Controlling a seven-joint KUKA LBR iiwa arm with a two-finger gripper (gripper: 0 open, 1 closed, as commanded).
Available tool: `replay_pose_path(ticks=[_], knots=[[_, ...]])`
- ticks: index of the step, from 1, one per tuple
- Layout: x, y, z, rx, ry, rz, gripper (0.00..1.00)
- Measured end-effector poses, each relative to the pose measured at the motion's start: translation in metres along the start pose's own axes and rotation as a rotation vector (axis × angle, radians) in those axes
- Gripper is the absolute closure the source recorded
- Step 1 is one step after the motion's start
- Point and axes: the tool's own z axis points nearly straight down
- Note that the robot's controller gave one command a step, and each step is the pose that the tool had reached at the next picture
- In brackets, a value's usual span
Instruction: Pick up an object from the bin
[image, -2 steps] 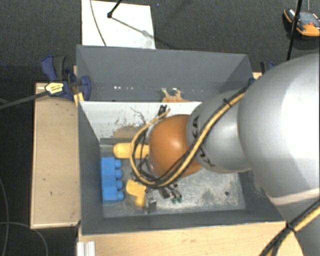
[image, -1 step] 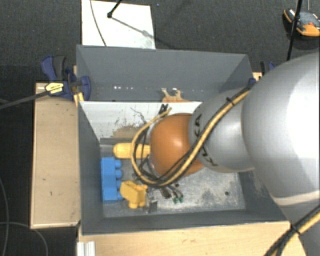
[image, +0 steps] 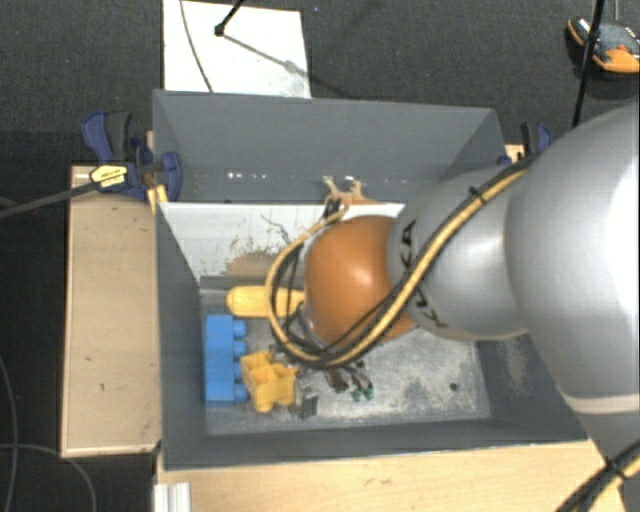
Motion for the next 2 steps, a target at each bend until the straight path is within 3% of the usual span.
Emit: replay_pose_path(ticks=[2], knots=[[-0.002,0.0,-0.033,0.0,-0.009,0.002,1.0]])
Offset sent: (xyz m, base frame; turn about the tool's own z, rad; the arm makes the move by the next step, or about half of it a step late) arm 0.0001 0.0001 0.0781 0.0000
